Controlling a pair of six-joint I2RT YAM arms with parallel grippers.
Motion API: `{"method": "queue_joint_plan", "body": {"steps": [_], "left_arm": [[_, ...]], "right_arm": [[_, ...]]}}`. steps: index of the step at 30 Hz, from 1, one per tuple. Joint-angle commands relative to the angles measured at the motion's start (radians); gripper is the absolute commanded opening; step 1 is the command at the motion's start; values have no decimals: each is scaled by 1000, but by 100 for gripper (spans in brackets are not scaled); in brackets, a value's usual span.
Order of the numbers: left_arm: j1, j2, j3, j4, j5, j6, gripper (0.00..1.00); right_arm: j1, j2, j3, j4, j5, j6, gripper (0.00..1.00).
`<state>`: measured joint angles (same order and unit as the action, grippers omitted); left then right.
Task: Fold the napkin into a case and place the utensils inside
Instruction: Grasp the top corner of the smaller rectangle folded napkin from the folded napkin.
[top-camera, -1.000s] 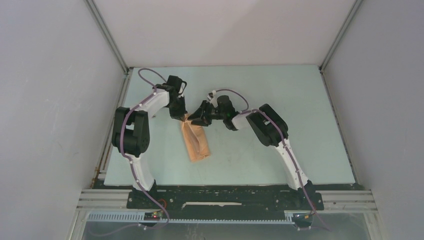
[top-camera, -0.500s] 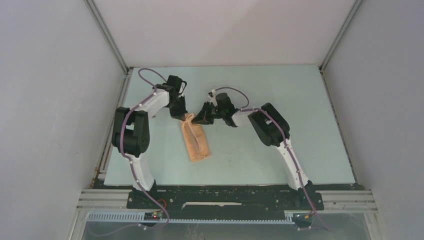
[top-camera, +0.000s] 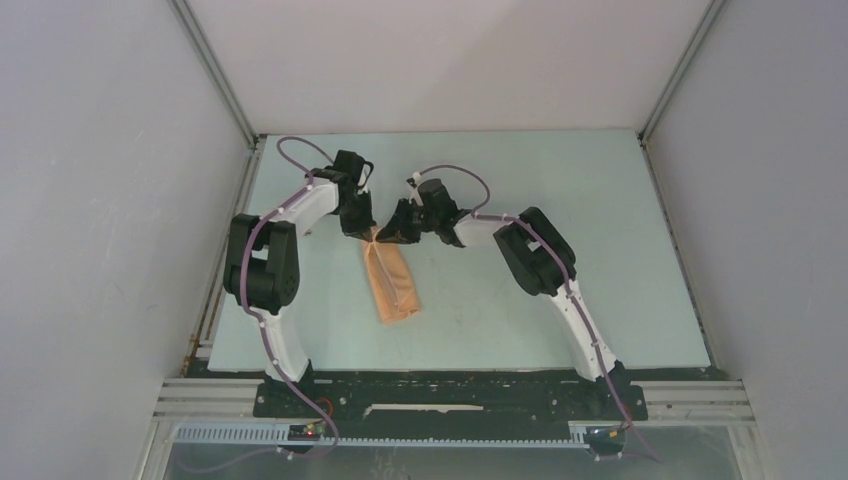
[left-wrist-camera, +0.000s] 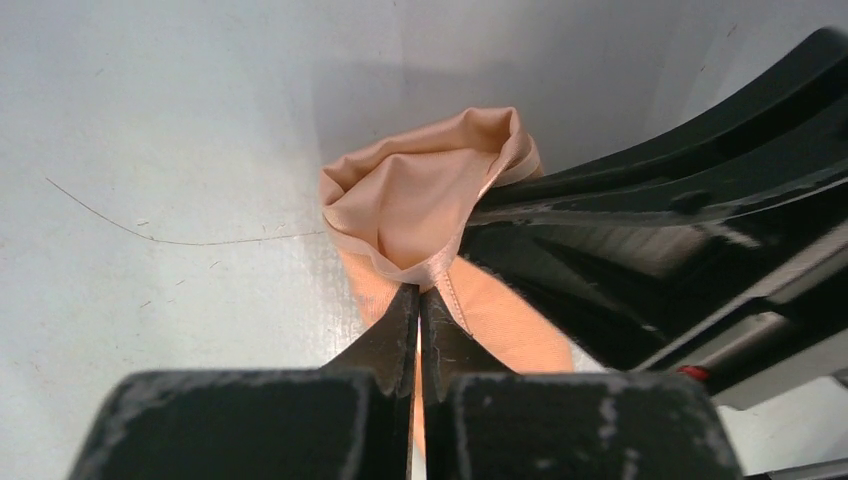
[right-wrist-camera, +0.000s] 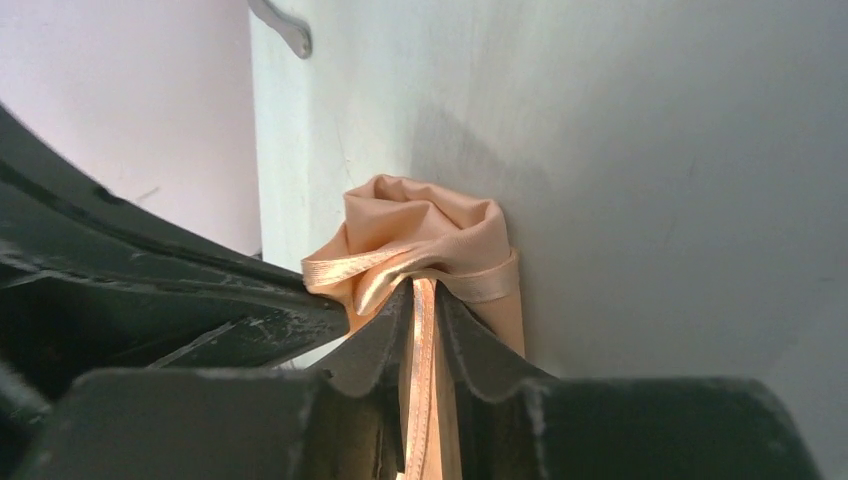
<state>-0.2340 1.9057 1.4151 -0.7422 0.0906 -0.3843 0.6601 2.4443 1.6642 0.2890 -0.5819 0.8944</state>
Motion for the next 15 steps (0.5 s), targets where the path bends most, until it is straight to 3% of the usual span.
{"method": "queue_joint_plan", "body": {"steps": [1,8,12,14,15], "left_arm": [[5,-39,8,12,33,-2,0],[5,-15,8,18,94,-27,0],[11,7,4,12,62,-54,1],[23,6,-16,38,68,-73,6],[28,3,-23,45,66,-82,17]], "right_arm": [[59,11,26,-51,95,-17,20],[91,60,91,-17,117,9,18],[83,78,77,44,125,76,19],[81,80,56,81,122,102,19],[81,79,44,102,124,111,18]]}}
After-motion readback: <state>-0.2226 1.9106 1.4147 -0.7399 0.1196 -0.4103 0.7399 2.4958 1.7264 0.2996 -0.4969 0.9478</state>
